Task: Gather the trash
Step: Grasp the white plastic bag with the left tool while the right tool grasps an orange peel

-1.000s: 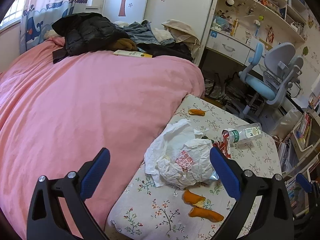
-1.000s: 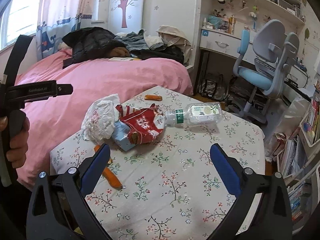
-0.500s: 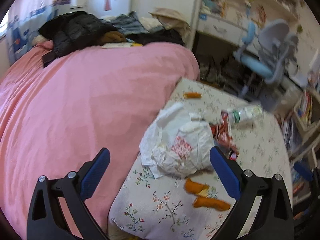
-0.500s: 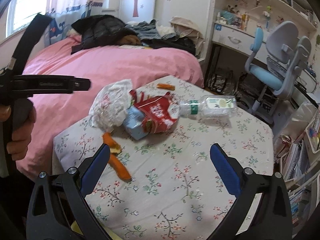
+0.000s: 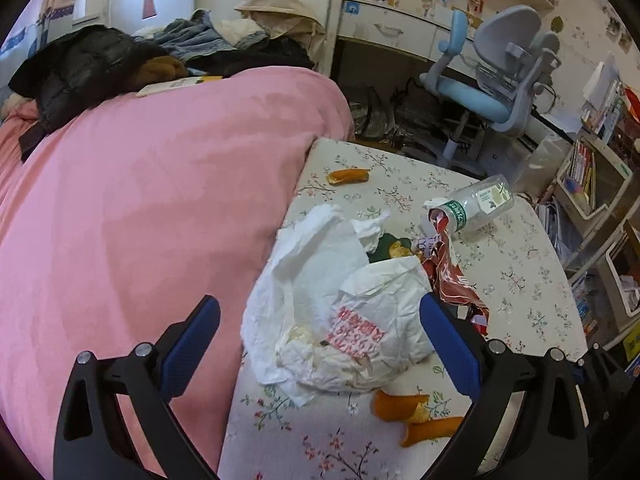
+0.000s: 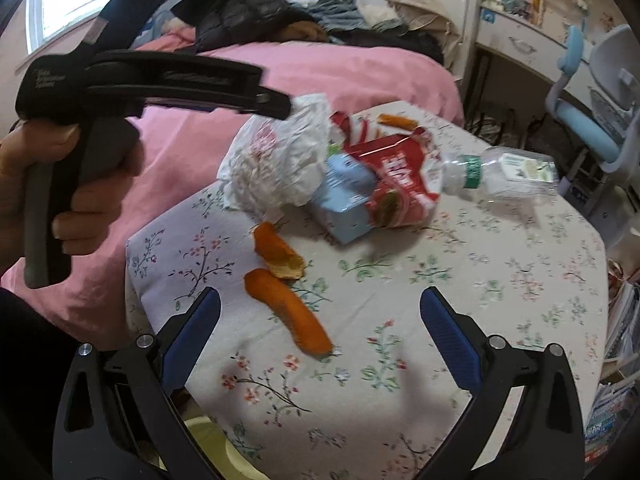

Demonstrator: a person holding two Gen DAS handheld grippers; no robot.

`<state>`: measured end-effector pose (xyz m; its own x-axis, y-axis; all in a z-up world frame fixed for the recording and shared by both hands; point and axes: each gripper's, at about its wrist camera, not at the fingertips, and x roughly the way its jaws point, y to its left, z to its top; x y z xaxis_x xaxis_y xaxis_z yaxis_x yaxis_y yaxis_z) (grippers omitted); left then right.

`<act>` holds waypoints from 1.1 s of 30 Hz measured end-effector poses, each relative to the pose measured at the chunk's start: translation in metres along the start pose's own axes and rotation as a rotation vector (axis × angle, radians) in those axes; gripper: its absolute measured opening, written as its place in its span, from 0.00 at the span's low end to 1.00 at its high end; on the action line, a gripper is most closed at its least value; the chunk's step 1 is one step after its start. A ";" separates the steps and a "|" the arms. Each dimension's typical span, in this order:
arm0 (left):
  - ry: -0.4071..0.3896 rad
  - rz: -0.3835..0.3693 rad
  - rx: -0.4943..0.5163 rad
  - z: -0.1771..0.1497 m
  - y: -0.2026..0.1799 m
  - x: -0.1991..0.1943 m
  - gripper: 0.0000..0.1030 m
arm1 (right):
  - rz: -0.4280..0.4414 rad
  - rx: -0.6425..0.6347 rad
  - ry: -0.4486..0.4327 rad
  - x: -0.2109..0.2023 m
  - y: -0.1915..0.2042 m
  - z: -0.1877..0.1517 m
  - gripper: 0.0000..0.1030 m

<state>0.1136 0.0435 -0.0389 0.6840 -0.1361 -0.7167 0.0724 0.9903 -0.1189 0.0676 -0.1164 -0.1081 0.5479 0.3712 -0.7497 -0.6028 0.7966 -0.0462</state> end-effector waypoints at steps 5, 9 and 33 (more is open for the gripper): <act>-0.015 0.067 0.147 -0.003 -0.023 0.009 0.93 | 0.028 -0.021 0.043 0.019 0.008 0.000 0.76; 0.015 0.089 0.276 -0.009 -0.041 0.015 0.72 | 0.030 -0.039 0.064 0.028 0.013 -0.003 0.66; -0.008 -0.104 0.013 -0.007 -0.003 -0.040 0.16 | 0.105 0.129 0.047 0.005 -0.028 -0.020 0.15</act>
<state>0.0804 0.0458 -0.0148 0.6778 -0.2383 -0.6956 0.1526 0.9710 -0.1839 0.0757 -0.1466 -0.1233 0.4565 0.4351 -0.7760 -0.5739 0.8105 0.1168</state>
